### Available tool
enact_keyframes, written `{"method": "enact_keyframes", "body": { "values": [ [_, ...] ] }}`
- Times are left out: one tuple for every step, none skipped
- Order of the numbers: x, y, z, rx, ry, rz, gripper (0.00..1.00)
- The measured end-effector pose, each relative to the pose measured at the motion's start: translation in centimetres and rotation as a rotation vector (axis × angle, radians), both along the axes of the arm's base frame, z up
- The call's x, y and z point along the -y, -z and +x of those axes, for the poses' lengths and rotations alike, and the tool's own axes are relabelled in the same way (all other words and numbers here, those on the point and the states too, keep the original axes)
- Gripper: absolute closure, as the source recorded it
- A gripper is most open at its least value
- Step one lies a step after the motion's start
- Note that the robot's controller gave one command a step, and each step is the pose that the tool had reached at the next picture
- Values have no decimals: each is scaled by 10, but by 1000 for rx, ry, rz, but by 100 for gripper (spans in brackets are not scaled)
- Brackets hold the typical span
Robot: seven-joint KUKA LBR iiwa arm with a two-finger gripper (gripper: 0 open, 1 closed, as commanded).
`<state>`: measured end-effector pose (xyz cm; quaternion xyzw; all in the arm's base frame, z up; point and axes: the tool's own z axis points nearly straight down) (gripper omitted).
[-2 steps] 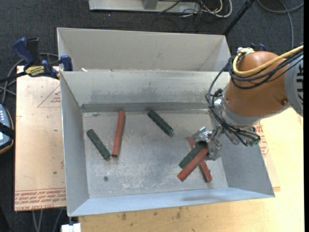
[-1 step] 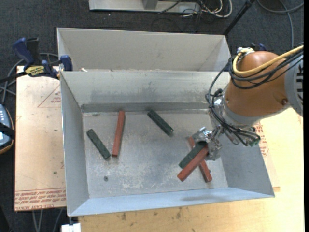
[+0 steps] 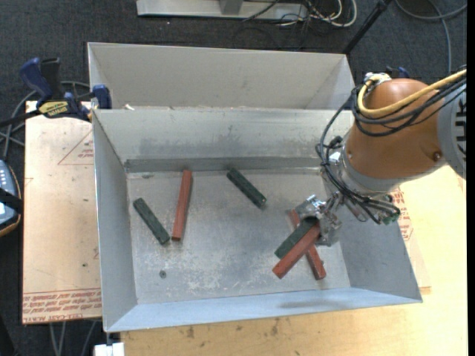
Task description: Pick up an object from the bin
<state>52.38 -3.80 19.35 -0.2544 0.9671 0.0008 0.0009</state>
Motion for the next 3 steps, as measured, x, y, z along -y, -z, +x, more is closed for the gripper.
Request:
{"method": "enact_keyframes", "body": {
  "values": [
    [0,0,0,0,0,0,100],
    [0,0,0,0,0,0,100],
    [0,0,0,0,0,0,100]
  ]
}}
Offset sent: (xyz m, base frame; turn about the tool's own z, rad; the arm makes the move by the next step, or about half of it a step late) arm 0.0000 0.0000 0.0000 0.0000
